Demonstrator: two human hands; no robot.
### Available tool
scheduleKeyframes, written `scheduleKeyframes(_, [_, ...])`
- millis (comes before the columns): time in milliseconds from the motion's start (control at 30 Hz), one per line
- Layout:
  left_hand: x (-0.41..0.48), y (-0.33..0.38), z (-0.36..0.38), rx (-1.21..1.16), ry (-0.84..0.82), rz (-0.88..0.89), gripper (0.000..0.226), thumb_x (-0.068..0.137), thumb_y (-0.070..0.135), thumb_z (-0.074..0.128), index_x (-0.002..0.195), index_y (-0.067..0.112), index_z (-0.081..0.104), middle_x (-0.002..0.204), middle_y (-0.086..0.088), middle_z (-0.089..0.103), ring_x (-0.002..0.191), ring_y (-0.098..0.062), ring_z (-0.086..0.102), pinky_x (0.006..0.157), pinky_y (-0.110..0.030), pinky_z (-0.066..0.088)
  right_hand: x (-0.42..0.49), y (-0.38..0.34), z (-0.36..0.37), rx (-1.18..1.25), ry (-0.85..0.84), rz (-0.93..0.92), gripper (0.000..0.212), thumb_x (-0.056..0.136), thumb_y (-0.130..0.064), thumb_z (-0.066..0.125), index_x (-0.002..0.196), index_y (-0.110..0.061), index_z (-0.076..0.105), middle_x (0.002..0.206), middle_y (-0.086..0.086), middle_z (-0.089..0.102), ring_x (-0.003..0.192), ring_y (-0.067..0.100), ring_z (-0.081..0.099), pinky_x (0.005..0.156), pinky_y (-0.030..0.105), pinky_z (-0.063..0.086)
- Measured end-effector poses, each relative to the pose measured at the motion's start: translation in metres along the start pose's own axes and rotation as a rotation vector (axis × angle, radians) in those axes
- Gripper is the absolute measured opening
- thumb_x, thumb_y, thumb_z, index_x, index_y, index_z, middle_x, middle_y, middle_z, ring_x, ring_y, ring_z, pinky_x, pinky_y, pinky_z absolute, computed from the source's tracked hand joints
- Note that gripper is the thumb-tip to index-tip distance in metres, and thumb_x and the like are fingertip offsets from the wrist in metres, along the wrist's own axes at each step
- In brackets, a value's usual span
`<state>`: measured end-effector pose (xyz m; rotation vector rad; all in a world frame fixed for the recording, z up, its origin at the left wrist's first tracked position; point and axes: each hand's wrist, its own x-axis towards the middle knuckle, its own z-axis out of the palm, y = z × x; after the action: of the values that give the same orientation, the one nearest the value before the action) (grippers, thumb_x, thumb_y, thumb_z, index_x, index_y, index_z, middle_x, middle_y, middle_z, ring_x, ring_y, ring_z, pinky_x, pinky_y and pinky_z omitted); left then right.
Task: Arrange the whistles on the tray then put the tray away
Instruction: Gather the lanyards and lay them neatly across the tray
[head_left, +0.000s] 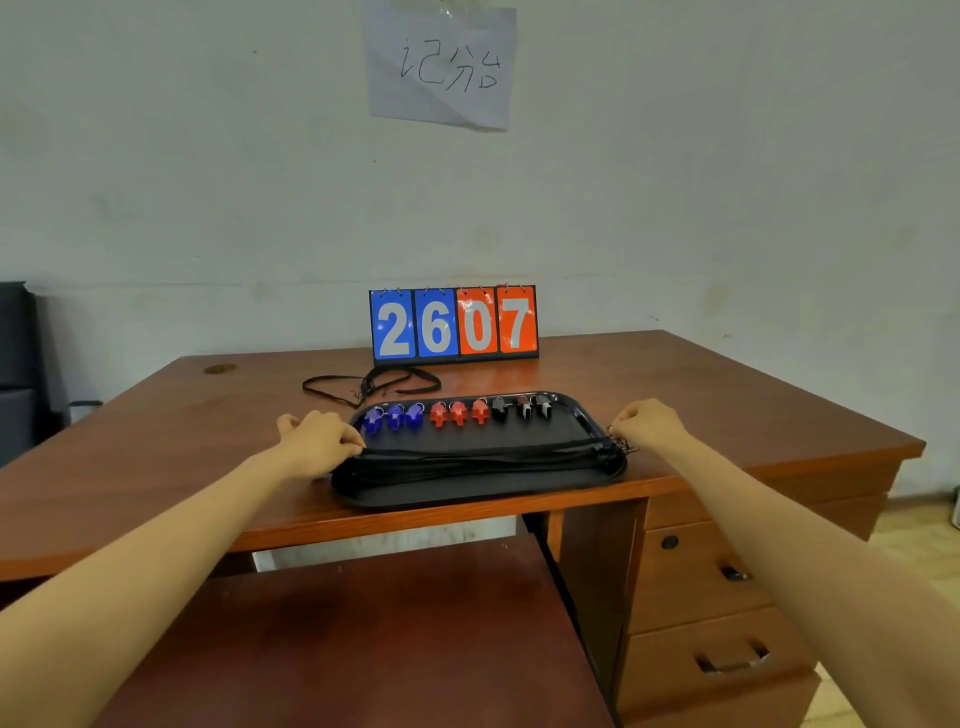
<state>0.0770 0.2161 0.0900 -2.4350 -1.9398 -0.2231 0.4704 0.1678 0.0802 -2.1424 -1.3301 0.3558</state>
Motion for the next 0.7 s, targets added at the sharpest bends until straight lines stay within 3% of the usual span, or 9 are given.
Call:
scheduleKeyframes(233, [-0.001, 0.000, -0.002, 0.123, -0.047, 0.018, 0.030, 0.094, 0.034, 0.039, 0.110, 0.035, 0.064, 0.127, 0.000, 0.049, 0.125, -0.022, 0.033, 0.105, -0.045, 0.020, -0.007, -0.005, 0.000, -0.074, -0.059, -0.047, 0.020, 0.085, -0.020, 0.060, 0.065, -0.022, 0.064, 0.097, 0.007, 0.071, 0.094, 0.024, 0.063, 0.091, 0.042, 0.053])
scheduleKeyframes(300, [-0.003, 0.003, -0.002, 0.139, -0.027, 0.033, 0.035, 0.096, 0.037, 0.034, 0.119, 0.034, 0.060, 0.132, 0.000, 0.048, 0.128, -0.021, 0.033, 0.107, -0.046, 0.018, -0.008, -0.007, 0.000, -0.128, -0.013, -0.089, 0.013, 0.087, -0.027, 0.058, 0.080, -0.023, 0.069, 0.104, 0.005, 0.070, 0.097, 0.025, 0.062, 0.092, 0.044, 0.051])
scheduleKeyframes(400, [-0.006, 0.006, 0.000, 0.097, -0.019, 0.096, 0.042, 0.097, 0.047, 0.030, 0.131, 0.032, 0.051, 0.139, 0.003, 0.047, 0.134, -0.019, 0.032, 0.111, -0.049, 0.011, -0.012, -0.013, -0.001, -0.265, 0.036, -0.282, 0.027, 0.092, -0.036, 0.053, 0.113, -0.025, 0.066, 0.120, 0.003, 0.065, 0.112, 0.025, 0.057, 0.096, 0.045, 0.048])
scheduleKeyframes(500, [-0.008, 0.007, 0.003, 0.079, -0.094, 0.148, 0.051, 0.094, 0.056, 0.030, 0.136, 0.031, 0.045, 0.144, 0.005, 0.044, 0.139, -0.016, 0.028, 0.112, -0.052, 0.004, -0.021, -0.018, 0.003, -0.502, -0.141, -0.515, 0.041, 0.093, -0.041, 0.051, 0.131, -0.026, 0.053, 0.137, 0.004, 0.052, 0.131, 0.025, 0.040, 0.108, 0.046, 0.035])
scheduleKeyframes(600, [-0.014, 0.007, 0.004, 0.122, -0.134, 0.173, 0.052, 0.094, 0.056, 0.029, 0.137, 0.030, 0.043, 0.143, 0.006, 0.045, 0.138, -0.016, 0.029, 0.112, -0.053, 0.002, -0.025, -0.016, 0.009, -0.645, -0.248, -0.509, 0.046, 0.096, -0.039, 0.044, 0.140, -0.027, 0.042, 0.148, 0.007, 0.040, 0.142, 0.023, 0.023, 0.115, 0.050, 0.013])
scheduleKeyframes(700, [-0.020, 0.008, 0.003, 0.146, -0.113, 0.203, 0.048, 0.095, 0.053, 0.031, 0.133, 0.030, 0.049, 0.136, 0.005, 0.051, 0.133, -0.015, 0.036, 0.112, -0.054, 0.004, -0.026, -0.012, 0.010, -0.648, -0.260, -0.512, 0.041, 0.099, -0.035, 0.037, 0.140, -0.028, 0.043, 0.148, 0.003, 0.040, 0.144, 0.020, 0.019, 0.114, 0.058, 0.004])
